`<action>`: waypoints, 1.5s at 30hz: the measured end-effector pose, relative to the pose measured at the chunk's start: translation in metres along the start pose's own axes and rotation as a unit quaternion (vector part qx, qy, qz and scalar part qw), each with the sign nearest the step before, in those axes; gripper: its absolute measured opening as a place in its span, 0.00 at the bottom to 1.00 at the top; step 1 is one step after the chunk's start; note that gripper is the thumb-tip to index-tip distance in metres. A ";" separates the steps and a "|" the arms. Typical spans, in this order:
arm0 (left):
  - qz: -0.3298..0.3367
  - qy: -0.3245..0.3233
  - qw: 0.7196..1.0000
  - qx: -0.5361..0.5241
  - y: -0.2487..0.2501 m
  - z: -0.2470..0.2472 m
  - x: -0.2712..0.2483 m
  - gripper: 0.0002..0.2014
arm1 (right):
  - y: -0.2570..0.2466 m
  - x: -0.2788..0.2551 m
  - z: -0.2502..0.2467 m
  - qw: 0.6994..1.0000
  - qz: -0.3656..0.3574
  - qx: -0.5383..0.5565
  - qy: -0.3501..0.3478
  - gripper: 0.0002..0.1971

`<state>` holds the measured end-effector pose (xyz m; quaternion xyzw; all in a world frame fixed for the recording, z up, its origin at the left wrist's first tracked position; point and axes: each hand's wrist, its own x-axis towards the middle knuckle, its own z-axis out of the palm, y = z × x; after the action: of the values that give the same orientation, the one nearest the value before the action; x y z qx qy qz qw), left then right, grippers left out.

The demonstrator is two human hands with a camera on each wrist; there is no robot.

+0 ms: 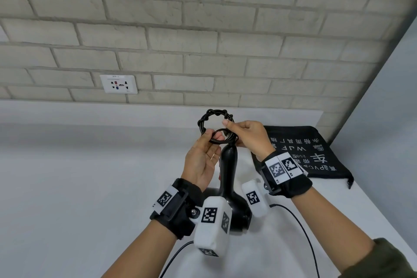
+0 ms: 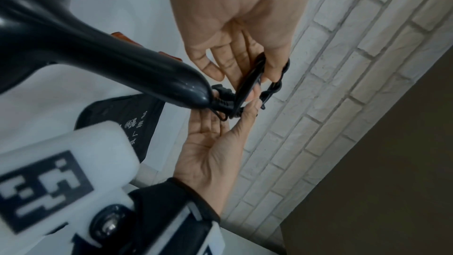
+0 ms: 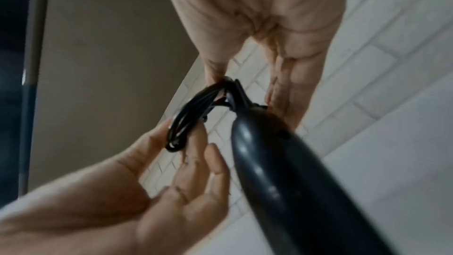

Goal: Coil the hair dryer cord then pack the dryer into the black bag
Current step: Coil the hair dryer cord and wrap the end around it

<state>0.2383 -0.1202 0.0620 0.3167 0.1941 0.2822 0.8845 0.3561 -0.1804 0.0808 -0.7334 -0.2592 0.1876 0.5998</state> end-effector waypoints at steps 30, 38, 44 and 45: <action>-0.025 -0.009 1.000 -0.006 -0.005 -0.009 0.011 0.11 | -0.009 0.010 -0.003 0.942 0.151 0.255 -0.155 0.12; -0.003 0.013 0.999 -0.049 -0.004 -0.012 0.013 0.10 | -0.007 0.004 -0.004 0.933 0.121 0.269 -0.208 0.19; 0.059 0.024 0.998 -0.012 0.001 -0.014 0.015 0.09 | 0.008 -0.012 -0.013 0.938 0.060 0.278 -0.201 0.22; 0.066 0.020 0.998 -0.003 0.002 -0.014 0.015 0.09 | 0.009 -0.014 -0.012 0.941 0.056 0.266 -0.202 0.24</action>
<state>0.2417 -0.1026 0.0508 0.3207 0.1894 0.3469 0.8608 0.3531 -0.2000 0.0740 -0.5072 -0.2736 0.4273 0.6966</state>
